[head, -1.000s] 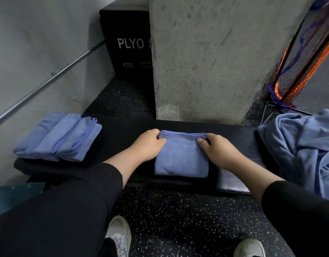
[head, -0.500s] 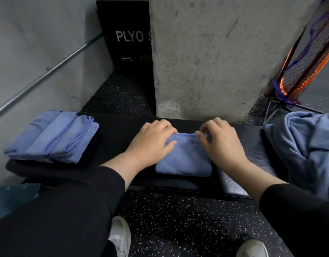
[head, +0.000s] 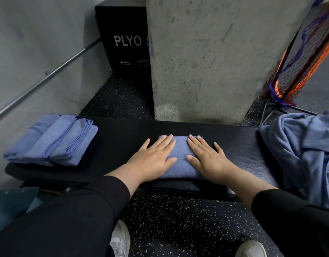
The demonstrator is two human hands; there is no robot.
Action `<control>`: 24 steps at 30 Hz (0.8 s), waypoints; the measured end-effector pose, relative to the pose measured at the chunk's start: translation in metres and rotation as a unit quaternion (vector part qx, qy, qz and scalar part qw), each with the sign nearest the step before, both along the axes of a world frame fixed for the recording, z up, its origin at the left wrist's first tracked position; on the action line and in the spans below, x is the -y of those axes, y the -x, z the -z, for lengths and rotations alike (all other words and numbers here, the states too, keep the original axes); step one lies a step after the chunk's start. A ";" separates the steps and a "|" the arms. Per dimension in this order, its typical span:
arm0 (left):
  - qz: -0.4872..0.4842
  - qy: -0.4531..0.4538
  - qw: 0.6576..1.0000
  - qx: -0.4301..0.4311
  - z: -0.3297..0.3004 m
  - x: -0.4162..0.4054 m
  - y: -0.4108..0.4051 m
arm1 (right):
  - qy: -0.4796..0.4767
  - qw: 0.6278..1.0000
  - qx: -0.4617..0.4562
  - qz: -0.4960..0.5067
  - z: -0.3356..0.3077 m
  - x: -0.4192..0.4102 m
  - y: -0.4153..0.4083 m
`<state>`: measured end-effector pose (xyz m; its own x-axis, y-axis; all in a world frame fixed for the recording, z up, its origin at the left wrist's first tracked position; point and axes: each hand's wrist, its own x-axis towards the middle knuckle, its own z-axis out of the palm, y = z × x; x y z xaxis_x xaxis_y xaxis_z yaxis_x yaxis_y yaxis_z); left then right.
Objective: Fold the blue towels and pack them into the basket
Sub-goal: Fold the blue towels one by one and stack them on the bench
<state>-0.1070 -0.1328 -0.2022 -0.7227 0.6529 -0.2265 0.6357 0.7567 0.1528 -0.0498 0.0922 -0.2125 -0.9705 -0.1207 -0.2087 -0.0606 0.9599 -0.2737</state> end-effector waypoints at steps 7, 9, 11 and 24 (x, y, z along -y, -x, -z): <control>0.005 -0.007 0.999 -0.049 -0.010 -0.007 -0.002 | 0.051 0.969 -0.224 -0.093 0.004 -0.017 -0.022; 0.021 -0.034 0.996 -0.079 -0.015 -0.007 -0.005 | 0.043 0.974 -0.197 -0.101 0.006 -0.017 -0.030; 0.034 -0.048 0.996 -0.068 -0.019 -0.005 -0.011 | 0.037 0.979 -0.181 -0.091 0.008 -0.015 -0.034; -0.038 -0.145 0.987 0.050 -0.036 0.016 -0.025 | 0.020 0.988 -0.142 -0.054 -0.027 -0.007 -0.041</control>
